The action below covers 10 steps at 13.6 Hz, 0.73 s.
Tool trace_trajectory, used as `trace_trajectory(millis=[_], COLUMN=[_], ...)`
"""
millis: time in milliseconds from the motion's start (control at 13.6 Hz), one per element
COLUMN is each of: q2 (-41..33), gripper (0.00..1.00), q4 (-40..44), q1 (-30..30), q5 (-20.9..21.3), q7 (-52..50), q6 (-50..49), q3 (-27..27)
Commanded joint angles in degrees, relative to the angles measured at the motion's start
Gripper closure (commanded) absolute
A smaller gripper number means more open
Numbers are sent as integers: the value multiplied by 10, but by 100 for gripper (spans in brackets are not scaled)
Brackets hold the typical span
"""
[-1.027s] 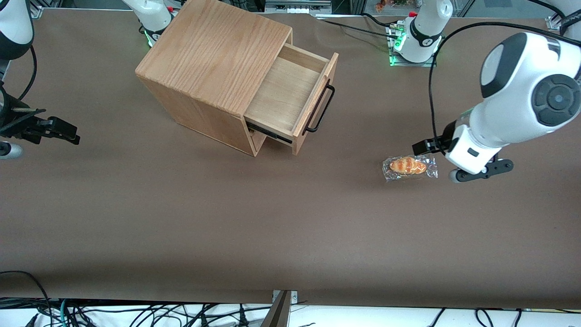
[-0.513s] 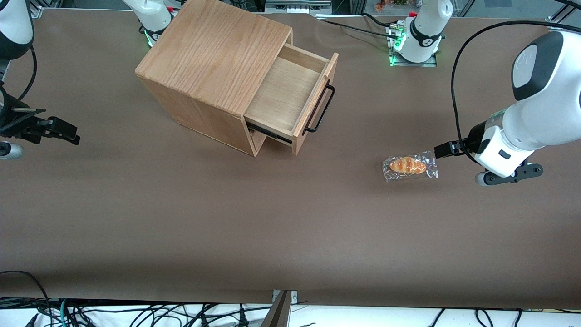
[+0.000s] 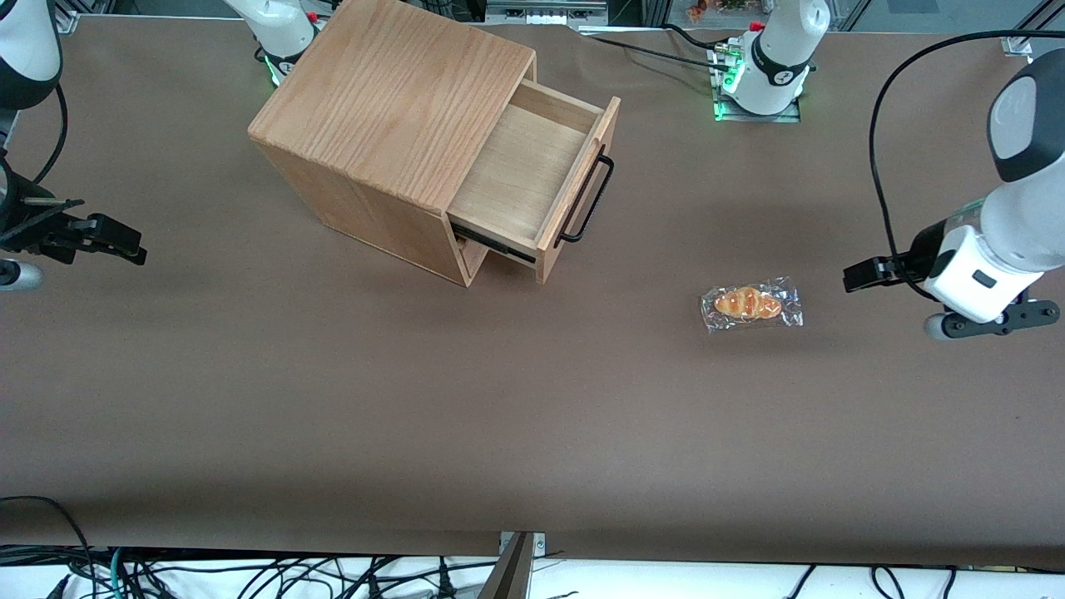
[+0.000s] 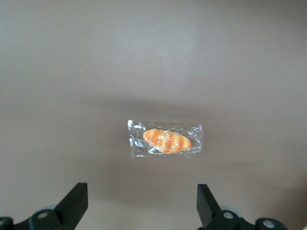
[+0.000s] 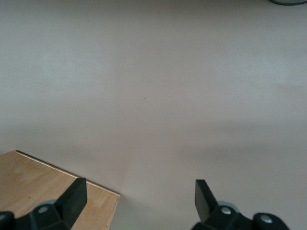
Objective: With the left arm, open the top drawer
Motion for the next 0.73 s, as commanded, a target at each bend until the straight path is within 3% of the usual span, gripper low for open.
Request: trace_trajectory(millis=[0, 660], q2=[-11, -7], gripper=[0, 0], q4=[-3, -15], q1=[-8, -1], q5=[3, -27], q7=[53, 140], q6=[-7, 26], q3=[29, 60])
